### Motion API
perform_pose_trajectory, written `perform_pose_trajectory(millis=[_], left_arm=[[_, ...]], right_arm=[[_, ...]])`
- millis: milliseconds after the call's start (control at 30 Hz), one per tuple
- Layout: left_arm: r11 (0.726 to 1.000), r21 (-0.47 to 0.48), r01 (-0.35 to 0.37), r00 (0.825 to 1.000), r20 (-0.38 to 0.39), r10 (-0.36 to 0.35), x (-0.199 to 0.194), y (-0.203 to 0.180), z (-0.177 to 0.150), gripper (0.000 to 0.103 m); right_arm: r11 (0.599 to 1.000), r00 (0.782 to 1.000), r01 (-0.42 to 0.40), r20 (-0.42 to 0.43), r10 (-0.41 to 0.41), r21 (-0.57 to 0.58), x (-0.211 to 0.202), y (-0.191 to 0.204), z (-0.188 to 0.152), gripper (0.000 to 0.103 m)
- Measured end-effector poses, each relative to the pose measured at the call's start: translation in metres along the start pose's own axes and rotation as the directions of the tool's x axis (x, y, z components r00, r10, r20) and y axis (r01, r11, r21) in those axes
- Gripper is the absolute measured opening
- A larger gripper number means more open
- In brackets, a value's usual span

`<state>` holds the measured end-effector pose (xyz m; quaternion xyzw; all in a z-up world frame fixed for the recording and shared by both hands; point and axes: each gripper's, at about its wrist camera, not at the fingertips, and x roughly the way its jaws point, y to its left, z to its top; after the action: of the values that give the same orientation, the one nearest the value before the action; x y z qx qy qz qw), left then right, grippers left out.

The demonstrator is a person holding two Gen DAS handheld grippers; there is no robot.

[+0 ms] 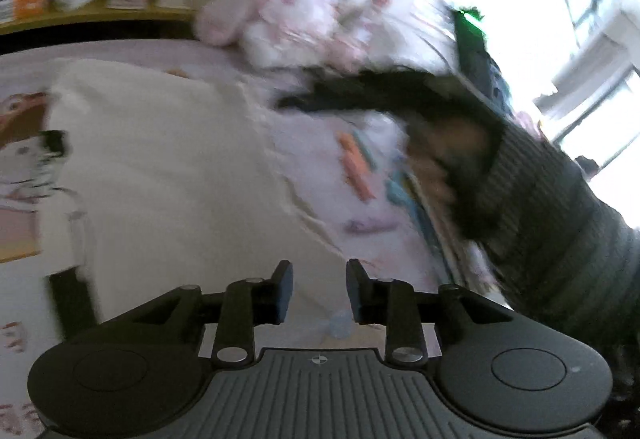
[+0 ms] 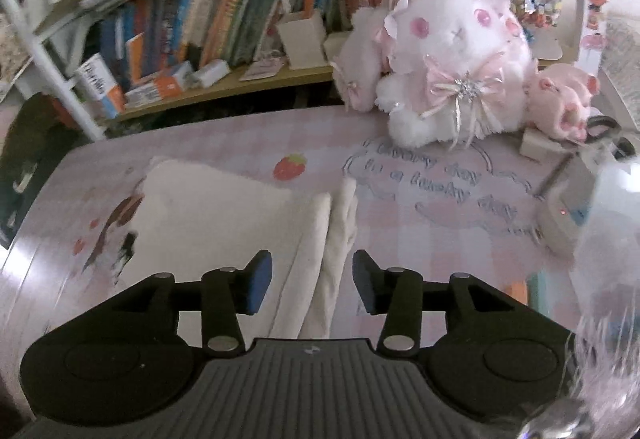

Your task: Fold clothes

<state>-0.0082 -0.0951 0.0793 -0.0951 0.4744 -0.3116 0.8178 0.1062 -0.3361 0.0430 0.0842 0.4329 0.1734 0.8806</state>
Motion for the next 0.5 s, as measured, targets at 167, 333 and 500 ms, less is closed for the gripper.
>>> perform_pose_trajectory(millis=[167,333,500], left_arm=[[0.991,-0.071,-0.113,0.992,0.049,0.117,-0.024,0.046,-0.009,0.036],[0.976,-0.123,-0.179,0.982,0.037,0.185,-0.032,0.087,-0.022,0.037],[0.970,-0.155,-0.186,0.982,-0.008,0.187,-0.025,0.112,-0.035,0.037]], right_arm=[[1.000,1.000,0.029,-0.009,-0.029,0.001,-0.040,0.011,-0.046,0.043],[0.993,0.995,0.096,-0.039,-0.094,0.071,-0.062,0.025,-0.095,0.043],[0.985,0.992,0.123,-0.004,-0.124,0.125,-0.071,0.051,-0.116,0.043]])
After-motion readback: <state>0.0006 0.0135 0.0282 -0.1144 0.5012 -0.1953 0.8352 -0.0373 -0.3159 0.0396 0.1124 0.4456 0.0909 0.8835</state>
